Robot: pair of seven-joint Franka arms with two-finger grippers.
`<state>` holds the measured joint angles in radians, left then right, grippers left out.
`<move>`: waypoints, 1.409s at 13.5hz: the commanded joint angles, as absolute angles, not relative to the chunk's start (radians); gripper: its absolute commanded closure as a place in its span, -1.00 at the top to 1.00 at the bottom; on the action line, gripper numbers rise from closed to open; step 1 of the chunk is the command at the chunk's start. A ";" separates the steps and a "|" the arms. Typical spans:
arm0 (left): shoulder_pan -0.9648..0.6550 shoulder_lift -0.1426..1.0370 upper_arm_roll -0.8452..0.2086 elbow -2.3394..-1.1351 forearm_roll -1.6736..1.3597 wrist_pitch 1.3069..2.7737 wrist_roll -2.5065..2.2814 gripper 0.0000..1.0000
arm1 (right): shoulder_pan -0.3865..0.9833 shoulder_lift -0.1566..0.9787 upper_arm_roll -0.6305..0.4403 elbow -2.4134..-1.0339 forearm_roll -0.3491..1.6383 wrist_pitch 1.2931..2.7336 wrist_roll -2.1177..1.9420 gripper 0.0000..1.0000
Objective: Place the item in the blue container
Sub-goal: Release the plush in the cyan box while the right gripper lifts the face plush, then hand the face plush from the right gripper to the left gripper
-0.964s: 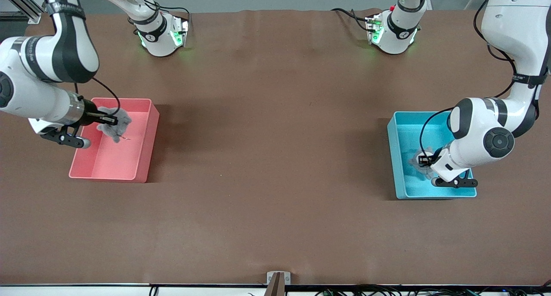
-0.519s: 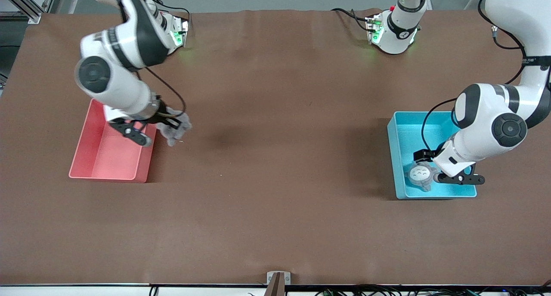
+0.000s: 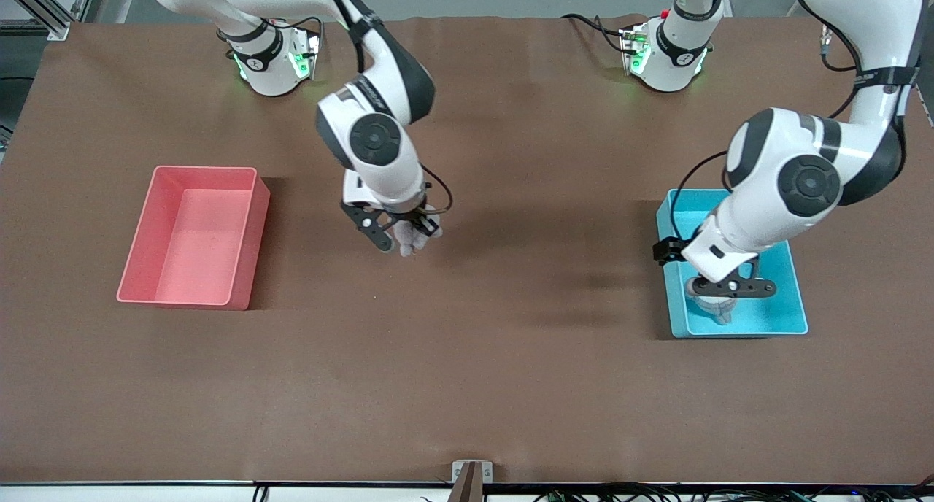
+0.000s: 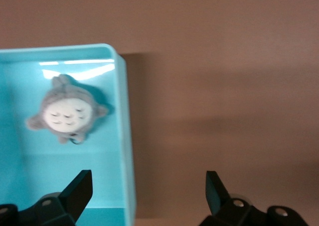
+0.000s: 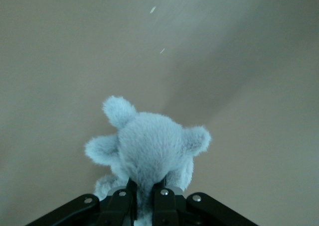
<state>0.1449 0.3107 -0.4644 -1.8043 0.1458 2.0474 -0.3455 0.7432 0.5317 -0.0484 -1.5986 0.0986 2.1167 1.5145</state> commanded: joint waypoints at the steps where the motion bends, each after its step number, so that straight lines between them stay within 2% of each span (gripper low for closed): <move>1: 0.108 0.314 -0.515 -1.802 0.167 2.042 -0.512 0.99 | 0.794 0.659 -0.064 -1.480 0.091 2.173 1.639 -0.99; 6: 0.017 0.359 -0.520 -1.790 0.156 2.045 -0.543 1.00 | 0.839 0.741 -0.067 -1.467 0.081 2.342 1.723 -0.96; 7: -0.006 0.370 -0.520 -1.780 0.153 2.045 -0.548 1.00 | 0.853 0.758 -0.069 -1.454 0.077 2.358 1.729 -0.92; 8: -0.012 0.376 -0.520 -1.770 0.153 2.045 -0.554 1.00 | 0.867 0.776 -0.072 -1.438 0.069 2.358 1.729 -0.80; 9: -0.012 0.380 -0.520 -1.766 0.152 2.045 -0.570 1.00 | 0.867 0.790 -0.072 -1.427 0.063 2.359 1.738 -0.62; 10: -0.011 0.385 -0.520 -1.764 0.152 2.045 -0.586 1.00 | 0.867 0.801 -0.072 -1.425 0.052 2.371 1.749 -0.13; 12: -0.014 0.420 -0.520 -1.744 0.161 2.048 -0.601 1.00 | 0.871 0.821 -0.071 -1.427 0.049 2.445 1.770 0.51; 13: -0.021 0.426 -0.520 -1.730 0.167 2.048 -0.618 1.00 | 0.873 0.827 -0.071 -1.427 0.049 2.462 1.776 1.00; 16: -0.035 0.439 -0.518 -1.710 0.169 2.049 -0.731 1.00 | 0.851 0.815 -0.071 -1.425 -0.021 2.436 1.735 1.00; 19: -0.046 0.456 -0.517 -1.710 0.169 2.103 -0.739 1.00 | 0.801 0.782 -0.067 -1.379 -0.023 2.257 1.602 1.00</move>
<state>-0.0348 0.4331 -0.5166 -1.7295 0.1458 2.0790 -0.7130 0.8400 0.8115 -0.0793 -1.4156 -0.0079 2.3675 1.6808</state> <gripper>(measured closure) 0.000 0.004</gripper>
